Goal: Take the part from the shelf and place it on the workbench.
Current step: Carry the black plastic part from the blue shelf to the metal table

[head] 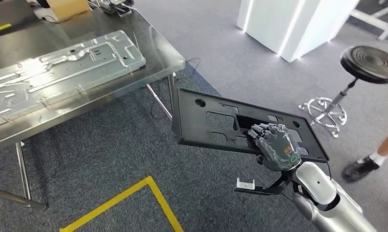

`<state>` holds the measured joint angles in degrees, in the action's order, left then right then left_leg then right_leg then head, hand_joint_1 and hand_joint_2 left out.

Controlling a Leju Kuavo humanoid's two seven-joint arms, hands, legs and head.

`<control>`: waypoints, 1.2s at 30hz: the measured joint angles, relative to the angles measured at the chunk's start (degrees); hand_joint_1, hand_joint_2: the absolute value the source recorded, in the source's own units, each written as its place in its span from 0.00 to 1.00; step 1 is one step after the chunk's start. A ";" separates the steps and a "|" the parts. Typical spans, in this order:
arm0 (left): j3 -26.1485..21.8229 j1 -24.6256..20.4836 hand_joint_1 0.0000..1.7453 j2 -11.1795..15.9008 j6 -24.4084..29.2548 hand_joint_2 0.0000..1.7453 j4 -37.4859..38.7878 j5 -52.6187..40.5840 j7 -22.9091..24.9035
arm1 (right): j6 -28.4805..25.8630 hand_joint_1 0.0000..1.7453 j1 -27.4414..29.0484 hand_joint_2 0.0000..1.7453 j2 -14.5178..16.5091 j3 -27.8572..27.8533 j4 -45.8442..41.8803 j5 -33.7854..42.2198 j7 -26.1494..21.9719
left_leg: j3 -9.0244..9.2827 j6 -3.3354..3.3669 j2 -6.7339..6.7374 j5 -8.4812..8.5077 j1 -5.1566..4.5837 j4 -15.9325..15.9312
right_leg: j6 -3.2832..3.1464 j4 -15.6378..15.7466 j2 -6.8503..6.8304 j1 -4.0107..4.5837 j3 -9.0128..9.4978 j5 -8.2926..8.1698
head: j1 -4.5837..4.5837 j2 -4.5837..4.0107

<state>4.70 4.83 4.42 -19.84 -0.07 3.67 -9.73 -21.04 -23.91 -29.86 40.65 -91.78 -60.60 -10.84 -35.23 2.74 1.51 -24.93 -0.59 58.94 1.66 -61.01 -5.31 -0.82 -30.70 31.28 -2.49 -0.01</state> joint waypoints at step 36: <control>3.25 -2.15 0.00 1.01 0.51 1.00 -3.15 -6.85 4.97 | 15.84 1.00 -29.15 1.00 27.40 24.85 10.97 -2.38 8.92 | -0.43 -0.08 -4.42 0.93 0.70 -0.47 | -0.79 -13.96 5.18 0.63 -9.15 4.18 | 0.07 -0.01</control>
<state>7.95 2.68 5.43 -19.33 -3.21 -3.18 -4.76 -5.20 -53.06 -2.46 65.49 -80.81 -62.99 -1.92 -35.66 2.66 -2.91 -24.00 0.11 58.47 0.87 -74.96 -0.13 -0.19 -39.84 35.46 -2.42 -0.02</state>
